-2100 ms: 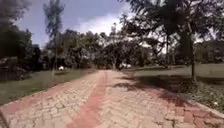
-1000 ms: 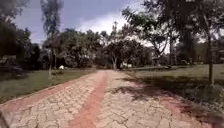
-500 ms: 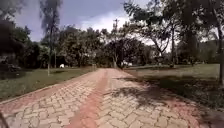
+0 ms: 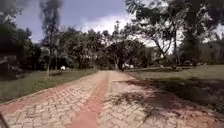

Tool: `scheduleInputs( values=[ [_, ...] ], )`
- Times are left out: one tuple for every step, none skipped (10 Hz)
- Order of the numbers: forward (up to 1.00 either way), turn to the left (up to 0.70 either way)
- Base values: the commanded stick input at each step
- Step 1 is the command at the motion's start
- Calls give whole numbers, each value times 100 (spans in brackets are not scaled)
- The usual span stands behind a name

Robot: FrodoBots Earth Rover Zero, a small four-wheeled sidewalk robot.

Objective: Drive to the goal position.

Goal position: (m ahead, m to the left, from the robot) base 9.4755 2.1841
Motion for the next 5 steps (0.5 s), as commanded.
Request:
scheduleInputs(
  values=[
    [70, 0],
    [70, 0],
    [70, 0],
    [70, 0],
    [70, 0]
  ],
)
